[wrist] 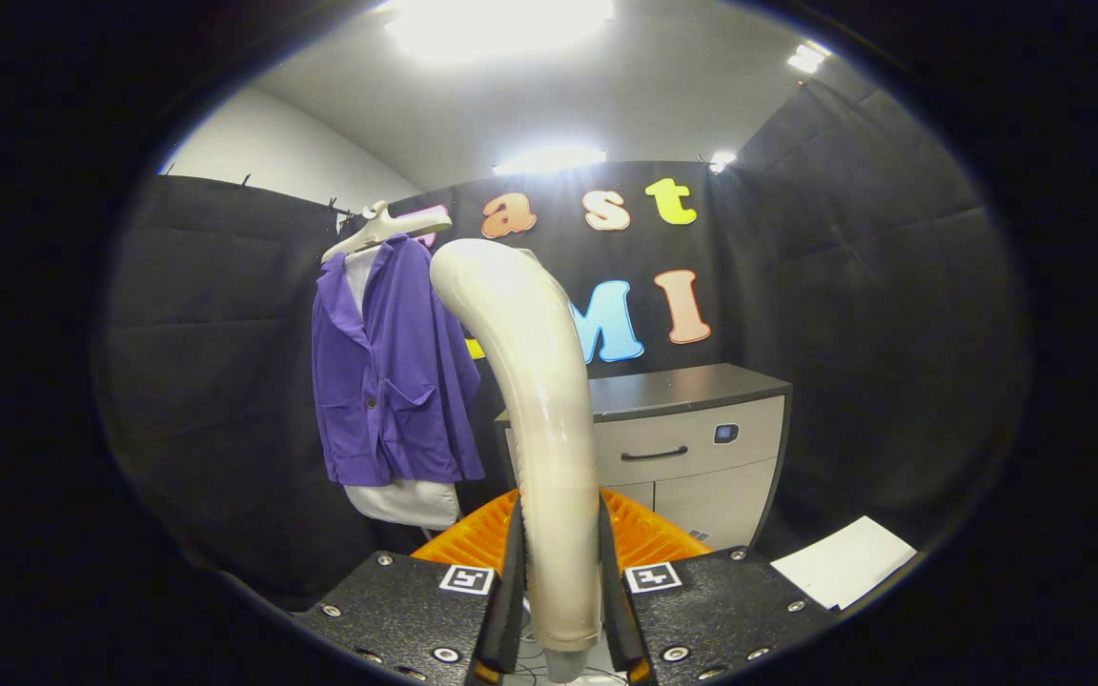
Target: Iron the clothes twice with a garment steamer, once on the left side and once on the right side.
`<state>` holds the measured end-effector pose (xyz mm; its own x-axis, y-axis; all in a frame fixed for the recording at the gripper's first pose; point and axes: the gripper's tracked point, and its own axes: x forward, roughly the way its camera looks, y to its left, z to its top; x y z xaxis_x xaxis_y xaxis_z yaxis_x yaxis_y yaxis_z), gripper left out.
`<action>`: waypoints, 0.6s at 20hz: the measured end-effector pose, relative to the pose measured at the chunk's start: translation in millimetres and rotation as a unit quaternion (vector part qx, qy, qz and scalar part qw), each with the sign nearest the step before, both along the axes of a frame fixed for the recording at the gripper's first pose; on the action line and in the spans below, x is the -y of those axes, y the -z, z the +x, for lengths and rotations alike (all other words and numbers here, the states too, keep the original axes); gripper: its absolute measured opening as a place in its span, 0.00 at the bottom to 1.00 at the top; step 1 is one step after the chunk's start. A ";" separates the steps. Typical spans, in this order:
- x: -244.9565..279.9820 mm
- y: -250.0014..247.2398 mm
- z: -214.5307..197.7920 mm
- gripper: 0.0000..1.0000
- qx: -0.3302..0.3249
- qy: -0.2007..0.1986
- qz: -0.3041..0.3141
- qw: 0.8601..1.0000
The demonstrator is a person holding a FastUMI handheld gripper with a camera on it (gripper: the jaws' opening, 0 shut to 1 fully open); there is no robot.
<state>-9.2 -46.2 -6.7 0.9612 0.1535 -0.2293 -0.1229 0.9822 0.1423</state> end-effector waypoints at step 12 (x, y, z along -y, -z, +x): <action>-2.6 8.5 8.1 0.36 -0.014 0.004 0.015 1.000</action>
